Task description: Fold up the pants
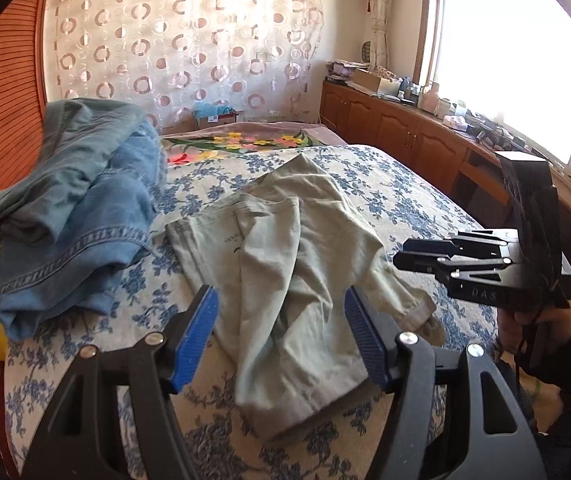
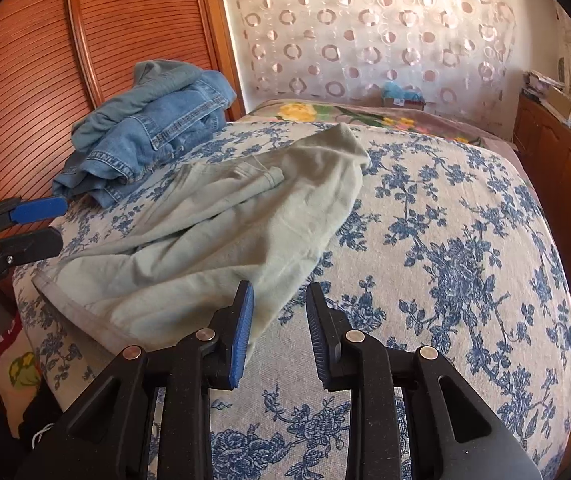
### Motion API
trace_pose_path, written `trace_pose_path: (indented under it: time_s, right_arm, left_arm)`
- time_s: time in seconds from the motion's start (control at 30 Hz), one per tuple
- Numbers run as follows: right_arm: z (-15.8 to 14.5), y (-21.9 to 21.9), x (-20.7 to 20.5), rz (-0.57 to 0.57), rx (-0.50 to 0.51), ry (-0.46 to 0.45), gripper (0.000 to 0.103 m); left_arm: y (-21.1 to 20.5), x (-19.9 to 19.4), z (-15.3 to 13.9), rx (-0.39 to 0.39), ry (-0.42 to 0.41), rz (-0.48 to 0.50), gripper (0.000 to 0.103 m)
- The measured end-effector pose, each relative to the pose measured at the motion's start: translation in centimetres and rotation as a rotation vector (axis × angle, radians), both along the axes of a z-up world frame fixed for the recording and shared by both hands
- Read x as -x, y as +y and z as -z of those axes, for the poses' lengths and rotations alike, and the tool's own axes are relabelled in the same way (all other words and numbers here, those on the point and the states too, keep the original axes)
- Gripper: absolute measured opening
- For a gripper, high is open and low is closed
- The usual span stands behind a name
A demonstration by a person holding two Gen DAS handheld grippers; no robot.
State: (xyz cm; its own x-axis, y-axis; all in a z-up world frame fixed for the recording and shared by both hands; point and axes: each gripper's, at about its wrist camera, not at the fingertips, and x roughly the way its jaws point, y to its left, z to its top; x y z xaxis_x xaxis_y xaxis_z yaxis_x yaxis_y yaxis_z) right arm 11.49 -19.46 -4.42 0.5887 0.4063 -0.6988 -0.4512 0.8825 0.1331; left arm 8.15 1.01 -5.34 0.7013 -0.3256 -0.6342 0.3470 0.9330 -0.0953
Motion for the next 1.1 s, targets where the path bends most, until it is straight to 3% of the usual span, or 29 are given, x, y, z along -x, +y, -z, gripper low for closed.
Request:
trace_pose_path:
  time_s: [0.1,0.17,0.4,0.57,0.73,0.93,1.1]
  right_arm:
    - [0.2,-0.3,-0.3,0.021,-0.005,0.002,0.032]
    - [0.0,-0.6,-0.3,0.044,-0.001,-0.009,0.042]
    - [0.0,-1.7,-0.9,0.091,0.017,-0.022,0.043]
    - [0.1,-2.3,-0.9,0.105,0.002,-0.017,0.043]
    - [0.0,-2.1,-0.6,0.099,0.008,-0.027,0.043]
    - [0.1,-2.2,-0.5,0.098,0.005,-0.032,0.043]
    - [0.1,-2.0,-0.5,0.093,0.008,-0.033,0.043]
  left_arm:
    - [-1.2,-1.7,0.0,-0.014,0.007,0.036,0.065]
    - [-1.9,-2.7,-0.1,-0.020,0.011,0.055,0.065]
    - [-4.3,-6.7,-0.1,-0.078,0.031,0.105,0.065]
    - [-5.8,-9.3,0.4,-0.101,0.083,0.139,0.047]
    - [-7.2,-12.2,1.5,-0.125,0.157,0.143,0.037]
    - [-8.2,-15.4,2.7,-0.197,0.191,0.116,0.035]
    - [-8.4,-17.3,4.1,-0.232,0.237,0.107,0.024]
